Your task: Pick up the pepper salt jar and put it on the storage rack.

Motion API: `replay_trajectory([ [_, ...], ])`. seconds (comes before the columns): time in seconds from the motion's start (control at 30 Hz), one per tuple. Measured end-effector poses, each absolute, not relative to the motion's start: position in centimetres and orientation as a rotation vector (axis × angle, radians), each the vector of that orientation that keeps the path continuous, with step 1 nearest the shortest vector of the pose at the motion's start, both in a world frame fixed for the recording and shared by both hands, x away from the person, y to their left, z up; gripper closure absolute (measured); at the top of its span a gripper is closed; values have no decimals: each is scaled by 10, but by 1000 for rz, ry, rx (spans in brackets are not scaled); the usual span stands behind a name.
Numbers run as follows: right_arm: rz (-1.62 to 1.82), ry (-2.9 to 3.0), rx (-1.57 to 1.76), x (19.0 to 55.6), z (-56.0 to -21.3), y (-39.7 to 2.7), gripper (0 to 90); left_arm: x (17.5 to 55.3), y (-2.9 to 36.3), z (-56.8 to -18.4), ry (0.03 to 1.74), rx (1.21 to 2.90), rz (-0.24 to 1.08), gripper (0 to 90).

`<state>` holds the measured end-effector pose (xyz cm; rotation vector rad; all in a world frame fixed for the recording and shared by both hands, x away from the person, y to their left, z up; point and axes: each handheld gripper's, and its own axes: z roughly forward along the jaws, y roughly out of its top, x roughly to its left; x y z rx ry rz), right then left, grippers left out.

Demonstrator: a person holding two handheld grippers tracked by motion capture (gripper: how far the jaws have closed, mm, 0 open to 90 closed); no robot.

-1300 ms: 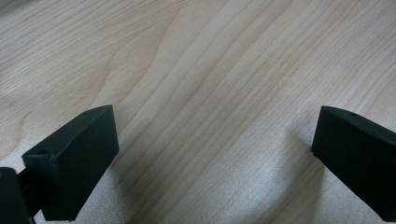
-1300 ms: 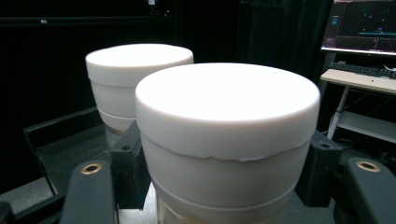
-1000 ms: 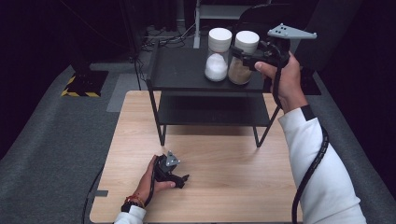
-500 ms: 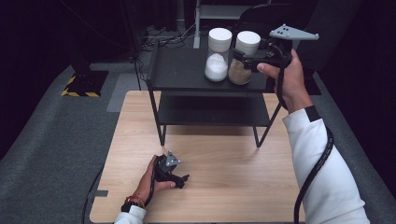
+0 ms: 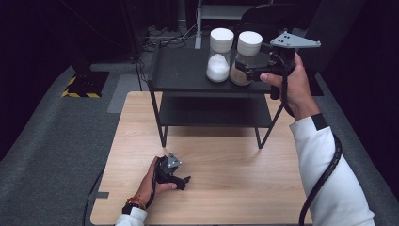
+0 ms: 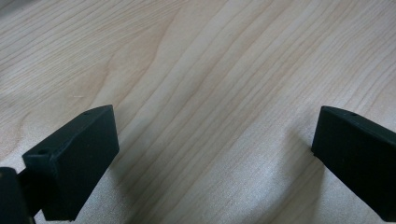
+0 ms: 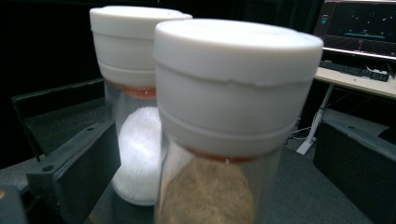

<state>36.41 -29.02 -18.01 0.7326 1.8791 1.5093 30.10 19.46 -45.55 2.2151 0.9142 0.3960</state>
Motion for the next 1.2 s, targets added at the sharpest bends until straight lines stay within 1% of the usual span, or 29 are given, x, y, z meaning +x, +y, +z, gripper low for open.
replay_trajectory([
  [0.33, 1496, 1909, 703, 345, -189, -299, 1, 301, 195, -456, 914, 2215, 396, 6],
  [0.87, 1481, 1953, 641, 310, -226, -318, 1, 301, 195, -455, 914, 2215, 396, 6],
  [1.2, 1488, 1987, 622, 294, -247, -330, 1, 301, 195, -455, 914, 2215, 396, 6],
])
